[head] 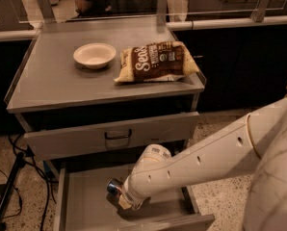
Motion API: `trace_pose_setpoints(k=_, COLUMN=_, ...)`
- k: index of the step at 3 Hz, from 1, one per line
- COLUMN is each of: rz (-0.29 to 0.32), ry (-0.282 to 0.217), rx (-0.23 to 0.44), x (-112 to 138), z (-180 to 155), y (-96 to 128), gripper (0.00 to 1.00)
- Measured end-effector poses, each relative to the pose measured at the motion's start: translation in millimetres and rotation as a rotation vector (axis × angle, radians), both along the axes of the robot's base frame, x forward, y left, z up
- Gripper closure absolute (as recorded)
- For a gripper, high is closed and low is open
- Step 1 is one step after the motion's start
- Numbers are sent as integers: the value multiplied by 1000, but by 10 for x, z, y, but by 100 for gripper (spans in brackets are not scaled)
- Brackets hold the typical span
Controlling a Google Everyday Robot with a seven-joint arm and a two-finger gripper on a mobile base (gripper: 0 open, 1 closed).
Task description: Place redbull can into middle drawer
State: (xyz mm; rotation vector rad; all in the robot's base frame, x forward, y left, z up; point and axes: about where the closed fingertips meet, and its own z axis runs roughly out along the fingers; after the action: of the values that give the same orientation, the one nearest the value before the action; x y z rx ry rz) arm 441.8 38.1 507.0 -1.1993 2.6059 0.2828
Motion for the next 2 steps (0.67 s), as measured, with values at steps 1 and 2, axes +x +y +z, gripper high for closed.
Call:
trace_pose_setpoints(k=1, rz=-30, ry=27, rx=-12, x=33, z=-278, y=-73, gripper=100)
trace_pose_setpoints(k=2, rz=-56, ry=47, rx=-10, x=57, z=-498, y=-132, gripper=100)
